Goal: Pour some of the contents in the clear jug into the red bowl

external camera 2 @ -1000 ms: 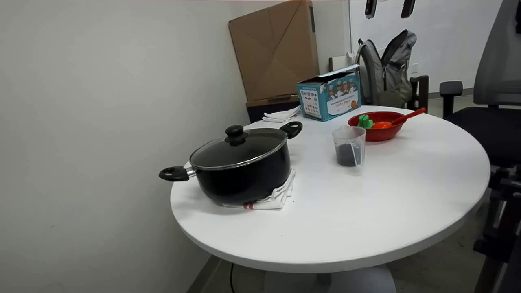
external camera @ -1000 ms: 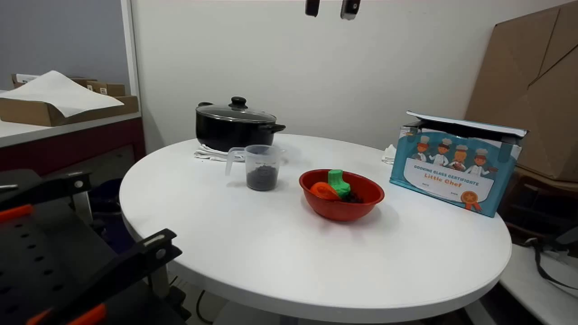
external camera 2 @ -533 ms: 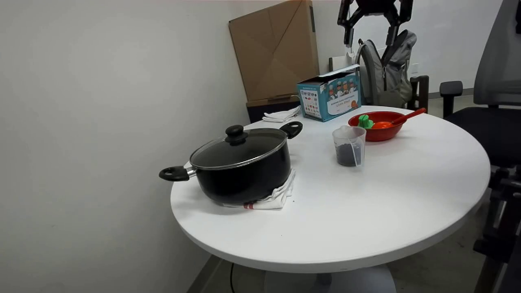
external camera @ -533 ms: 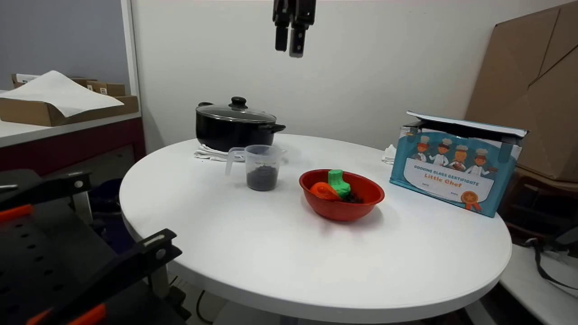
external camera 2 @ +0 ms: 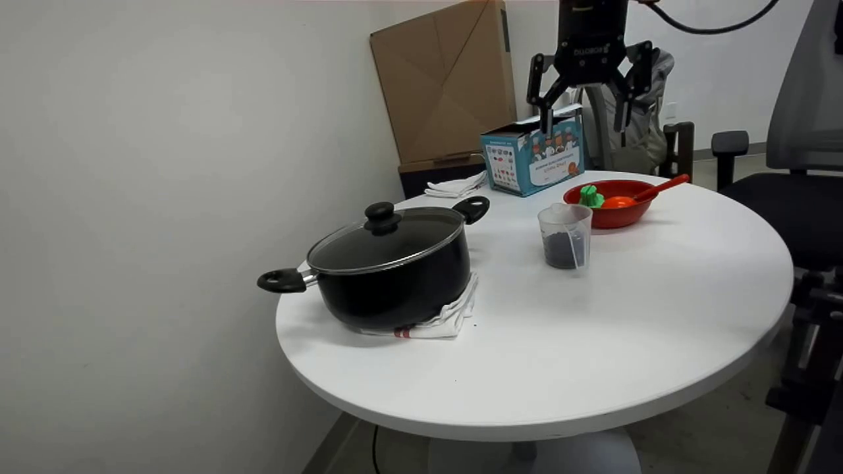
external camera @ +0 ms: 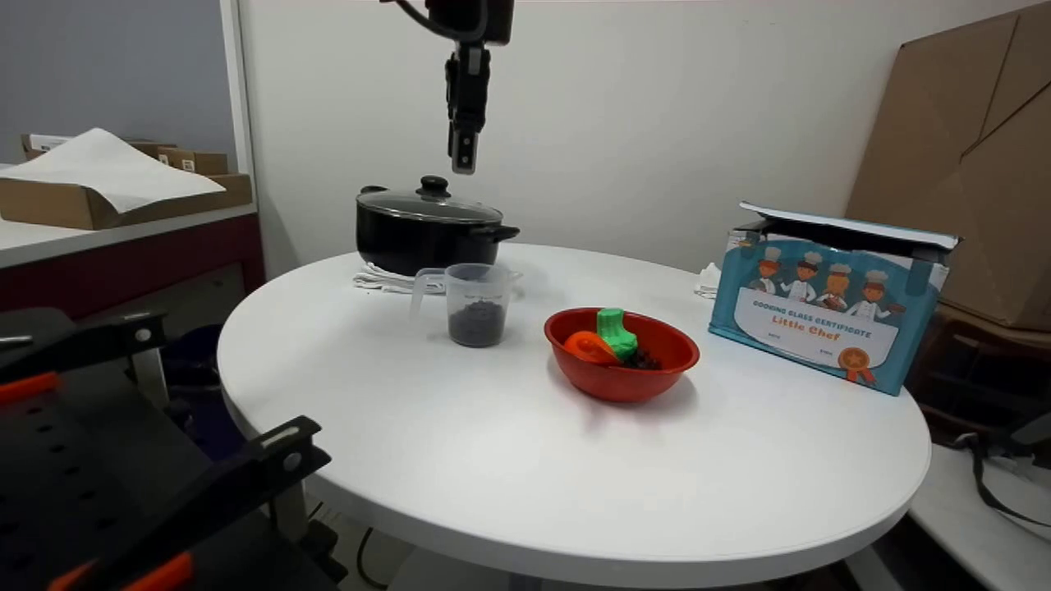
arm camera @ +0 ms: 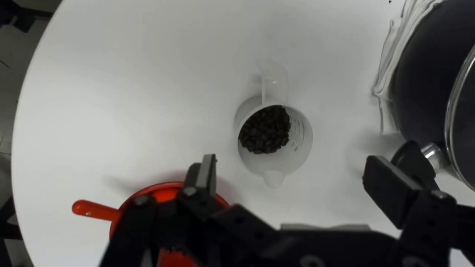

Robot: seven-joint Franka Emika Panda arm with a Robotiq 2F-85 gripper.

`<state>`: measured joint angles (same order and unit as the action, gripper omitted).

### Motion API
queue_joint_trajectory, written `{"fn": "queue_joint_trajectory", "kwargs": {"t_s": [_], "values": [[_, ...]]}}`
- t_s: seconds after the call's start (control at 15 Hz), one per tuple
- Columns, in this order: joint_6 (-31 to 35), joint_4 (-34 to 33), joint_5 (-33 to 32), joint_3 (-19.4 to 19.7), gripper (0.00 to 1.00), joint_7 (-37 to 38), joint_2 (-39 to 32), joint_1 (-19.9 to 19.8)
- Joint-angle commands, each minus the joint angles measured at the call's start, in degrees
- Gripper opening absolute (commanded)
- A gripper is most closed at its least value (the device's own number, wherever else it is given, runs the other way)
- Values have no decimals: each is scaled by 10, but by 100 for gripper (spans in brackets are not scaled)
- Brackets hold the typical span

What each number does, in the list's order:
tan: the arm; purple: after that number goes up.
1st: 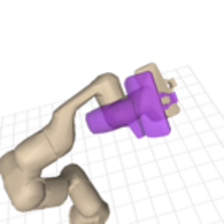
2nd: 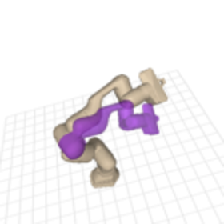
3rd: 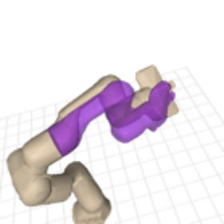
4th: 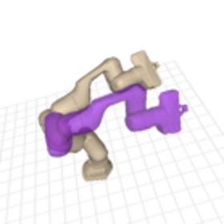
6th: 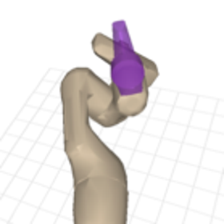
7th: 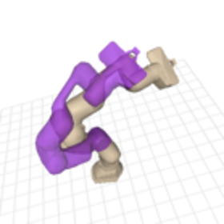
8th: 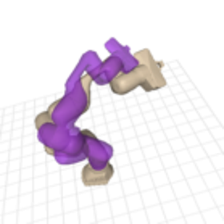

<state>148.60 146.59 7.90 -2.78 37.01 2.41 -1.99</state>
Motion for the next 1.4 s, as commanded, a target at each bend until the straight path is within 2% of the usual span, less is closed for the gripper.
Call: {"fn": "queue_joint_trajectory", "kwargs": {"t_s": [0.0,0.73,1.33], "values": [[35,-4,0,-3,100,36,-45,19],[109,-25,-16,23,100,83,-179,77],[125,-54,-8,50,100,81,-236,112]]}}
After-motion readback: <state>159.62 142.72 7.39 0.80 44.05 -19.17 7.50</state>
